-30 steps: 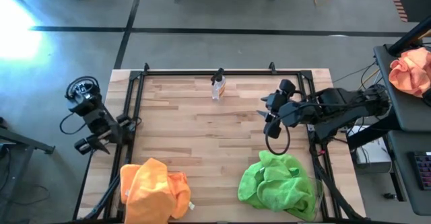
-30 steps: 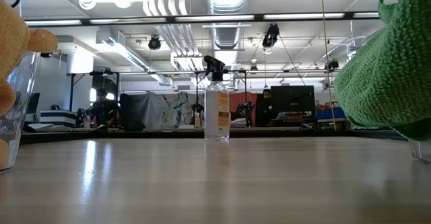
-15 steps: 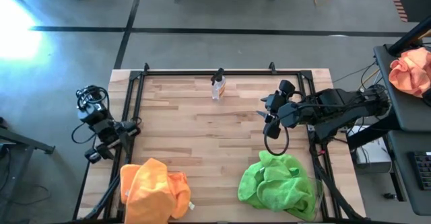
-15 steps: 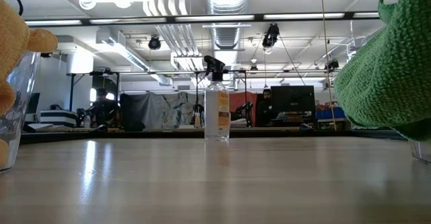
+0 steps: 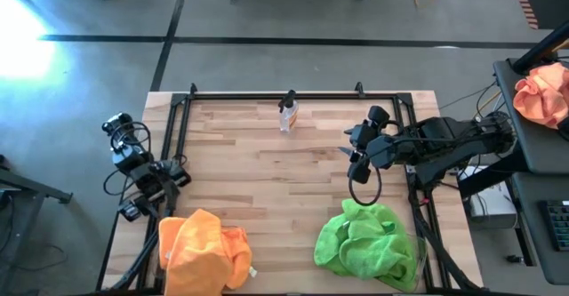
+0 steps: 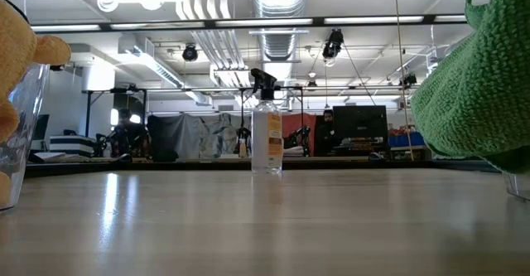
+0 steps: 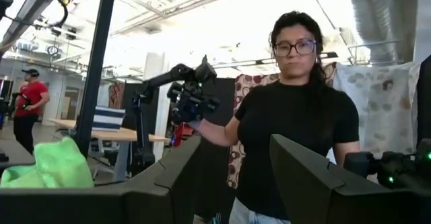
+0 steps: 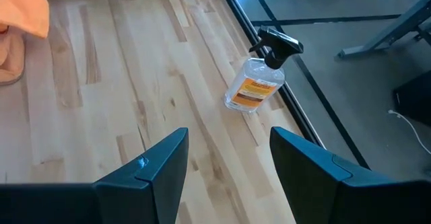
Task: Sort microfiber towel by color & place in baskets
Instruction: Return to Home Position
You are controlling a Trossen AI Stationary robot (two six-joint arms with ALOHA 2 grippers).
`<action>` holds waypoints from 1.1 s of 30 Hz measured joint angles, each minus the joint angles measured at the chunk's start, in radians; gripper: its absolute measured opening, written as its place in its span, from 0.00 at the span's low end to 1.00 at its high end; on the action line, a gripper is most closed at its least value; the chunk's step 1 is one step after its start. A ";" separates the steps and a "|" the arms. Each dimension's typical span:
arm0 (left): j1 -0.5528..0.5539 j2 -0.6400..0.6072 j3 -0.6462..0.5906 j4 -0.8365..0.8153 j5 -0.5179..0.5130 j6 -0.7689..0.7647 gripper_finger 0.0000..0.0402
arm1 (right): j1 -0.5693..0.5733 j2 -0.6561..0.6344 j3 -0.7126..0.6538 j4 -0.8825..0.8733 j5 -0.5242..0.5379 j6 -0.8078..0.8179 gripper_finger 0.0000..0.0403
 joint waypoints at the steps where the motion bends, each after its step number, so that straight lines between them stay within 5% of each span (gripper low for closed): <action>1: 0.000 0.000 -0.006 0.001 0.000 0.000 0.39 | 0.000 0.000 0.000 0.000 0.000 0.000 0.51; 33: 0.000 0.004 -0.098 0.100 0.063 -0.011 0.39 | 0.003 0.000 0.000 0.014 -0.021 0.113 0.51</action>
